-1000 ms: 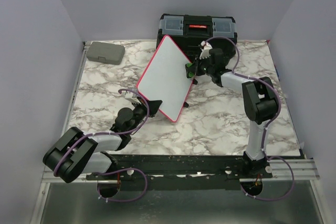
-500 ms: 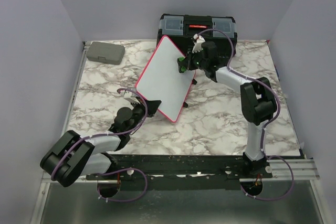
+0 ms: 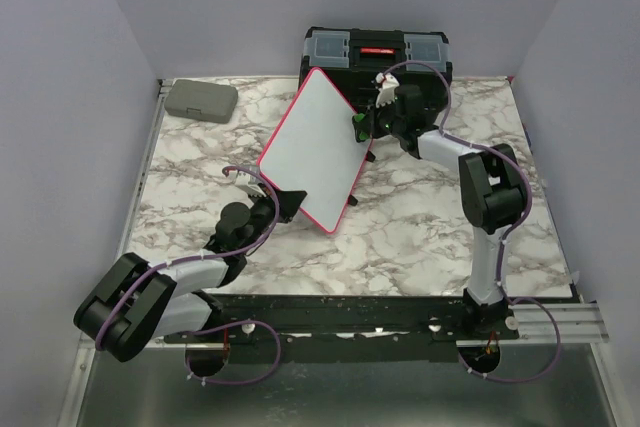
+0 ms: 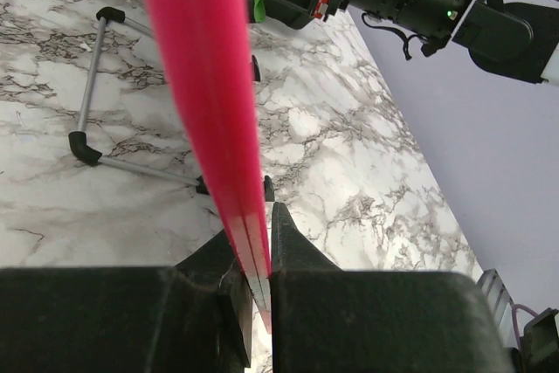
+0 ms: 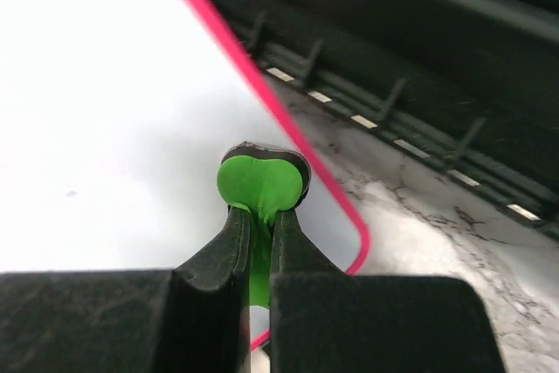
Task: Erase the whiteboard
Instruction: Erase the whiteboard at the whiteboard stand.
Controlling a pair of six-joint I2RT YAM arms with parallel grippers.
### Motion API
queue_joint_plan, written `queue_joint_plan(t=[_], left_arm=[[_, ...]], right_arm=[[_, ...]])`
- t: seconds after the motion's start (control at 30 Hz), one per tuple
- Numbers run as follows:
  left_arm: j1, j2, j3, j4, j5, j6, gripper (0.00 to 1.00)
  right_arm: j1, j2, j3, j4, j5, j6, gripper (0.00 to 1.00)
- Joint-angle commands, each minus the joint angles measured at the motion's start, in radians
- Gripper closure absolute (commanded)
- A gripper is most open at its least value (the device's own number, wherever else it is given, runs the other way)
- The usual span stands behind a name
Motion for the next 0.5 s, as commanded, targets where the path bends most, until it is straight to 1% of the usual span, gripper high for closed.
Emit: queue_joint_plan(t=[0.0, 0.1, 0.2, 0.3, 0.47], left_arm=[[-0.018, 0.0, 0.056, 0.084, 0.196, -0.039, 1.0], [-0.016, 0.003, 0.056, 0.084, 0.196, -0.041, 1.0], [-0.016, 0.004, 0.059, 0.087, 0.195, -0.041, 1.0], [-0.015, 0.006, 0.061, 0.093, 0.196, -0.042, 1.0], [-0.014, -0.005, 0.06, 0.091, 0.196, -0.042, 1.0]], right_arm=[[0.134, -0.039, -0.081, 0.033, -0.263, -0.025, 0.99], [0.195, -0.083, -0.106, 0.047, -0.328, -0.021, 0.99], [0.269, -0.162, -0.219, 0.1, -0.347, -0.043, 0.99], [0.345, -0.244, -0.361, 0.128, -0.308, -0.066, 0.99], [0.421, -0.314, -0.542, 0.139, -0.215, -0.07, 0.99]])
